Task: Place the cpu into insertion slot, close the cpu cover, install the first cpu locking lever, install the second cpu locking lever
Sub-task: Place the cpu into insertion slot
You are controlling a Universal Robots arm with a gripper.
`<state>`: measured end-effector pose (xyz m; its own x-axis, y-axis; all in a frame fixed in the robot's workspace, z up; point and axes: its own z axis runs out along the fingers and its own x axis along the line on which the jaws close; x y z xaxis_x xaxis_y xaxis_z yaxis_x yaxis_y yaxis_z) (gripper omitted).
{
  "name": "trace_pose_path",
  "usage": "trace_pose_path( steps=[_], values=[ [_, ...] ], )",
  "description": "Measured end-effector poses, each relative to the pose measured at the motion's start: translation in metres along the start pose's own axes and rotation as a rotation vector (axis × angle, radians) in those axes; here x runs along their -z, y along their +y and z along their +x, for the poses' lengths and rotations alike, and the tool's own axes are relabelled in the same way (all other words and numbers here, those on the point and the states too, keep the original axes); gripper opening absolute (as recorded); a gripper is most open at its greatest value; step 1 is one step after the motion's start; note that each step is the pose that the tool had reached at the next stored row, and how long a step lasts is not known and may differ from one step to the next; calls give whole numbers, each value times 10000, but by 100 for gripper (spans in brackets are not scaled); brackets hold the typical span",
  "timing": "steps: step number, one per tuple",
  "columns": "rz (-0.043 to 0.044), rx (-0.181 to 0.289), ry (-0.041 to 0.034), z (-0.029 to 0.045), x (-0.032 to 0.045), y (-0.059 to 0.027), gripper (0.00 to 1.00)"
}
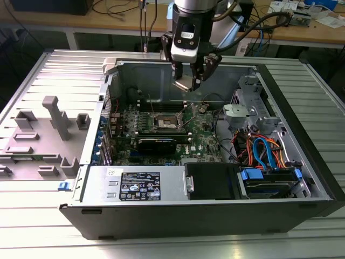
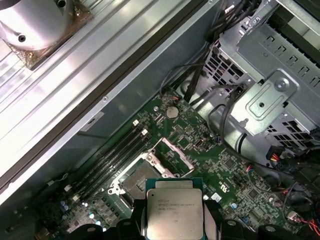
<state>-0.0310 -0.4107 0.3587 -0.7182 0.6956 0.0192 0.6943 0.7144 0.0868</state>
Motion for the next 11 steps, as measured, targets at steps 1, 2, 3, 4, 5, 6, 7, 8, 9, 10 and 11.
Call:
trace_pose_path(
  steps=[1,2,3,4,5,6,7,8,9,10,11],
  values=[
    [-1,-41,-4,0,0,0,55],
    [-3,-151,-13,0,0,0,55],
    [-5,-269,-24,0,0,0,55],
    [-8,-366,-32,0,0,0,55],
    [-9,-452,-40,0,0,0,55],
    [-10,-512,-45,0,0,0,55],
    [-11,-589,-52,0,0,0,55],
    [-13,-645,-57,0,0,0,55],
    [-14,-698,-61,0,0,0,55],
    [-15,-785,-69,0,0,0,55],
    [-17,-863,-75,0,0,0,55]
  ],
)
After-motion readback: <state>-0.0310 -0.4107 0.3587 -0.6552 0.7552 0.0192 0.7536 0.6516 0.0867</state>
